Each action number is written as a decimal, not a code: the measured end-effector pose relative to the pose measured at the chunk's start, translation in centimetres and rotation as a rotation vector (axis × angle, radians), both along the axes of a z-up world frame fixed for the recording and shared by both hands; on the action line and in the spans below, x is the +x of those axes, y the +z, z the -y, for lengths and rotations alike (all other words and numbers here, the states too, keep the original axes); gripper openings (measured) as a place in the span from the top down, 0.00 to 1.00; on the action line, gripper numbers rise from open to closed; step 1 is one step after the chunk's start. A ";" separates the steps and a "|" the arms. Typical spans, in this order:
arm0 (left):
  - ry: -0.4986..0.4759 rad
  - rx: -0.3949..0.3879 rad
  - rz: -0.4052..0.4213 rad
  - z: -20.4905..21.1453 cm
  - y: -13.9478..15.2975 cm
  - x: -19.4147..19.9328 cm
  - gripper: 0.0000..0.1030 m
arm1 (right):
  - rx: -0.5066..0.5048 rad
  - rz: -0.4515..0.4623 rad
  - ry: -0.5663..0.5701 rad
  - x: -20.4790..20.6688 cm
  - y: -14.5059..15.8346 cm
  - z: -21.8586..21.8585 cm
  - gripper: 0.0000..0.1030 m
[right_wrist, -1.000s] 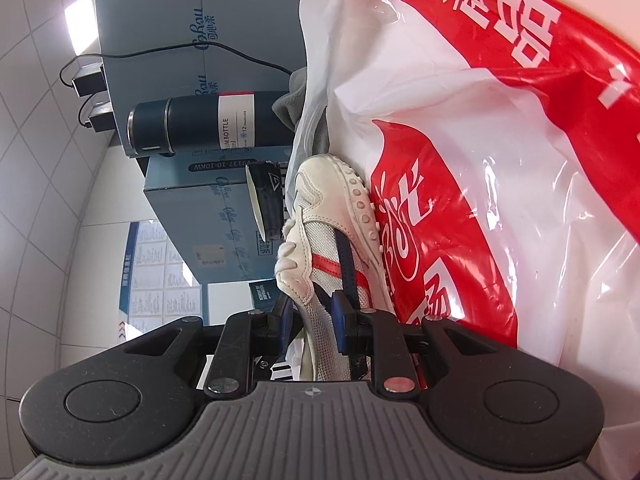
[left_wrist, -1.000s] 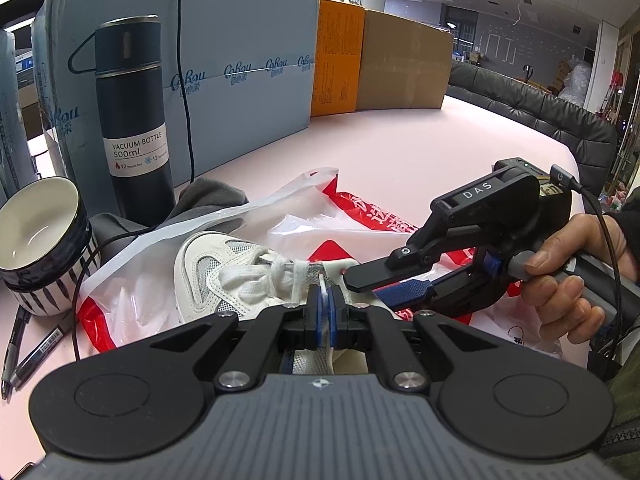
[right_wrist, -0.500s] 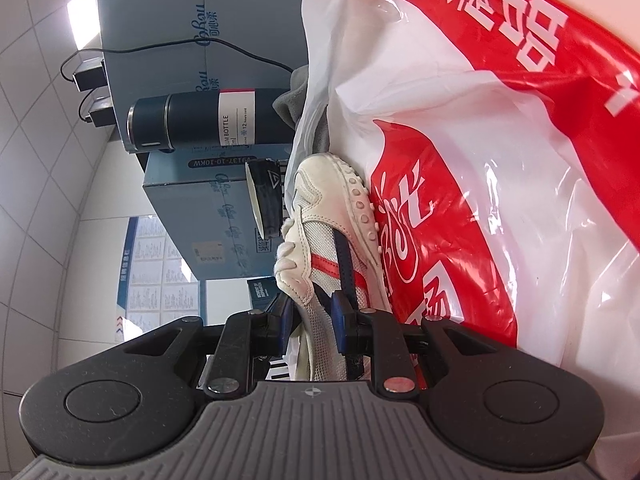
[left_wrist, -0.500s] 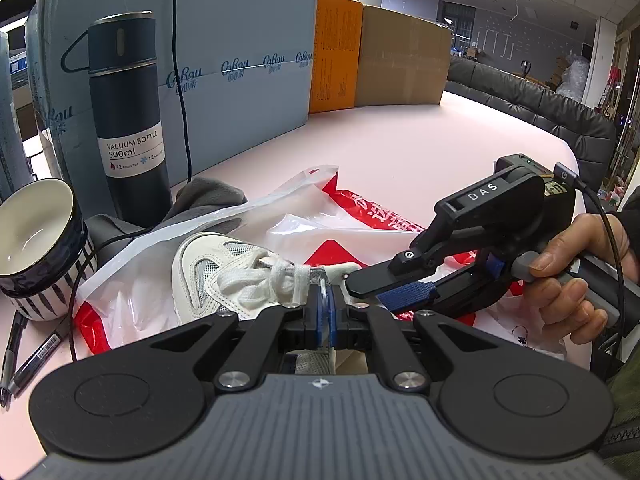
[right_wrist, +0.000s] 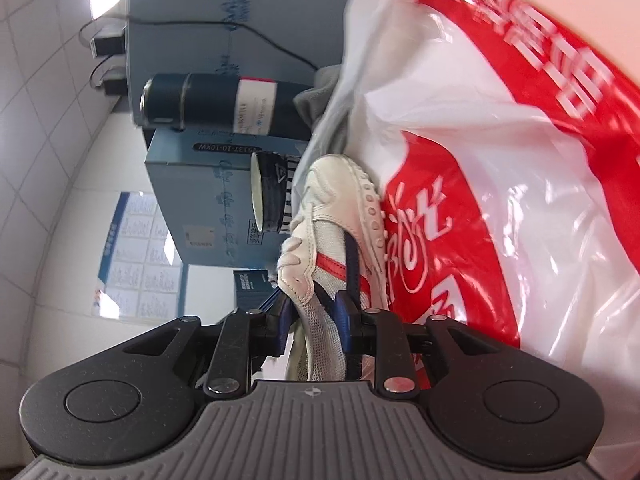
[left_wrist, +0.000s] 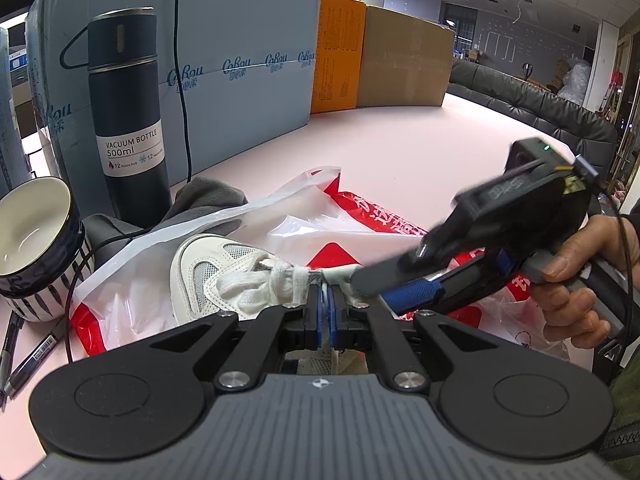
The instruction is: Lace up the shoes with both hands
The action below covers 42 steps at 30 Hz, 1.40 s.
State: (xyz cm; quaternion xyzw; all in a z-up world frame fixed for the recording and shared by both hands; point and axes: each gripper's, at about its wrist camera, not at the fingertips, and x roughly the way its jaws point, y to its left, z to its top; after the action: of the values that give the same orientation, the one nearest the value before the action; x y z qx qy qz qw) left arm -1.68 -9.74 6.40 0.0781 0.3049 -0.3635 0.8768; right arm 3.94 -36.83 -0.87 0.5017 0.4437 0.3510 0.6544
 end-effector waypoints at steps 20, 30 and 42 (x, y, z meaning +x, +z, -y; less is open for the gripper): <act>0.003 0.086 0.022 0.0 1.1 -1.5 0.84 | -0.353 0.502 0.224 -1.6 8.2 -3.4 0.26; -0.012 0.114 0.071 0.0 1.2 -2.4 0.91 | -0.337 0.500 0.225 -1.5 8.1 -3.9 0.26; 0.024 0.089 0.085 -0.2 1.3 -2.8 0.92 | -0.306 0.493 0.210 -2.0 8.0 -3.9 0.26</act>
State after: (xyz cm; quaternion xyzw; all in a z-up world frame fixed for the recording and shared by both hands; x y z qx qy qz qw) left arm -4.49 -9.58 7.67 0.1289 0.2839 -0.3353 0.8890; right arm 1.89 -32.88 7.11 0.2484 0.3687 0.4571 0.7703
